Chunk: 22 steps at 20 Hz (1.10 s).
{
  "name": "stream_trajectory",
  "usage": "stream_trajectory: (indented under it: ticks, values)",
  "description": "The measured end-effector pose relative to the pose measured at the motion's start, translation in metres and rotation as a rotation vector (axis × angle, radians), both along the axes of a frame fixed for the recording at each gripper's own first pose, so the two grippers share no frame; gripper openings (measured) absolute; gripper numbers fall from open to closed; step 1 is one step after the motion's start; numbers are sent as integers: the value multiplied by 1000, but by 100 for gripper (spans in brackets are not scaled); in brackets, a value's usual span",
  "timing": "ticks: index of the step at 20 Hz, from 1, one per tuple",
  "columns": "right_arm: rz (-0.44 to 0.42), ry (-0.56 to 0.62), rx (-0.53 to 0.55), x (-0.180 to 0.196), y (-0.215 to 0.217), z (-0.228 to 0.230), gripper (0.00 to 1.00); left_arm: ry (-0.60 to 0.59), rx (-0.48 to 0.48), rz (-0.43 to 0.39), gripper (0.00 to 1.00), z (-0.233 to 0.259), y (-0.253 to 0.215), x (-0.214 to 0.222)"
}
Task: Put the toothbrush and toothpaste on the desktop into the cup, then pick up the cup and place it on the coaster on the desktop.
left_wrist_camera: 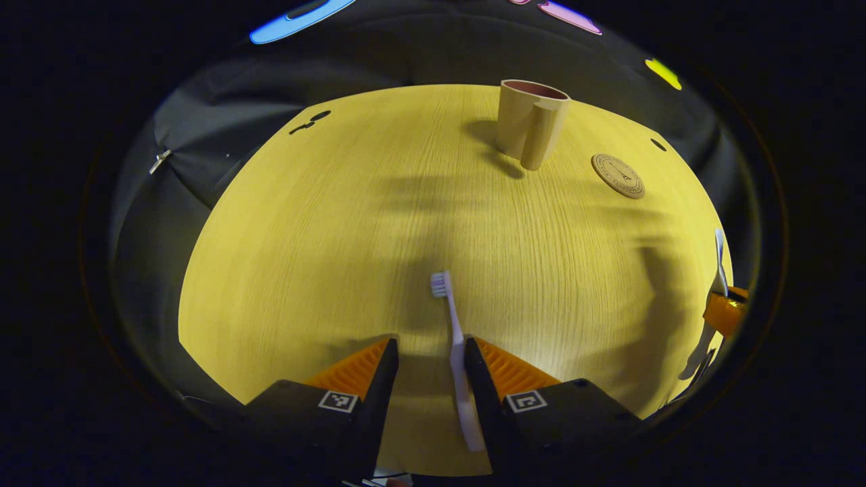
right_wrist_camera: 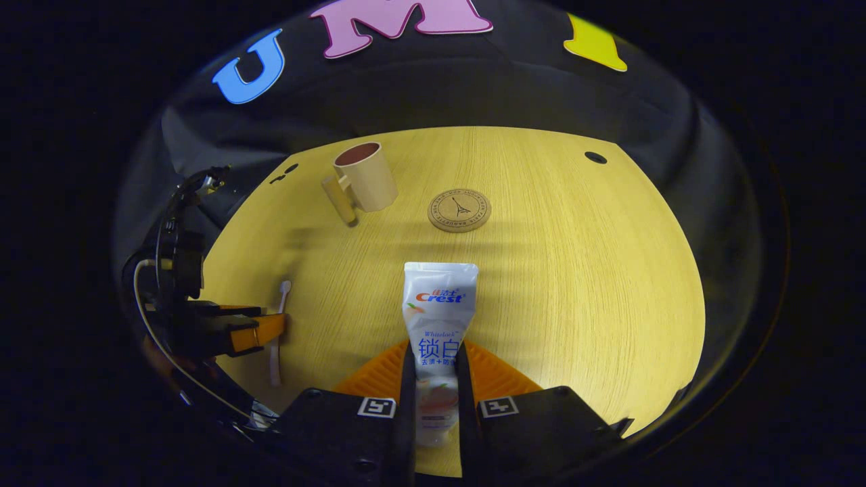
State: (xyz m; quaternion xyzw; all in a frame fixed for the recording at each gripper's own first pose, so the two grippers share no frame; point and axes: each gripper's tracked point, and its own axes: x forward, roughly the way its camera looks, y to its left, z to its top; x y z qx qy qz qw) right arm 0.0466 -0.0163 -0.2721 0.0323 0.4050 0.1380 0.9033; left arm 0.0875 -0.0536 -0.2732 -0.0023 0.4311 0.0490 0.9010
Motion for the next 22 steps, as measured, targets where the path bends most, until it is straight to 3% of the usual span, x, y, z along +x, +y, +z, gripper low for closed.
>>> stream_trajectory:
  ticks: [5, 10, 15, 18, 22]
  values:
    - [1, -20, 18, 2, -4, 3, 30, 23, 13, -23, 63, -3, -7, -1]
    - [-4, -29, 35, 0, -11, 4, 30, 23, 30, -78, 17, -3, -23, 0]
    - [-16, -44, 40, -5, -18, 12, 30, 17, -15, -108, 7, 0, -22, 3]
    - [-24, -62, 57, -7, -15, 21, 30, 4, -71, -100, 6, 2, -18, 2]
    - [-28, -151, 92, -3, -5, 50, 30, -122, -102, -130, 6, 36, -23, 1]
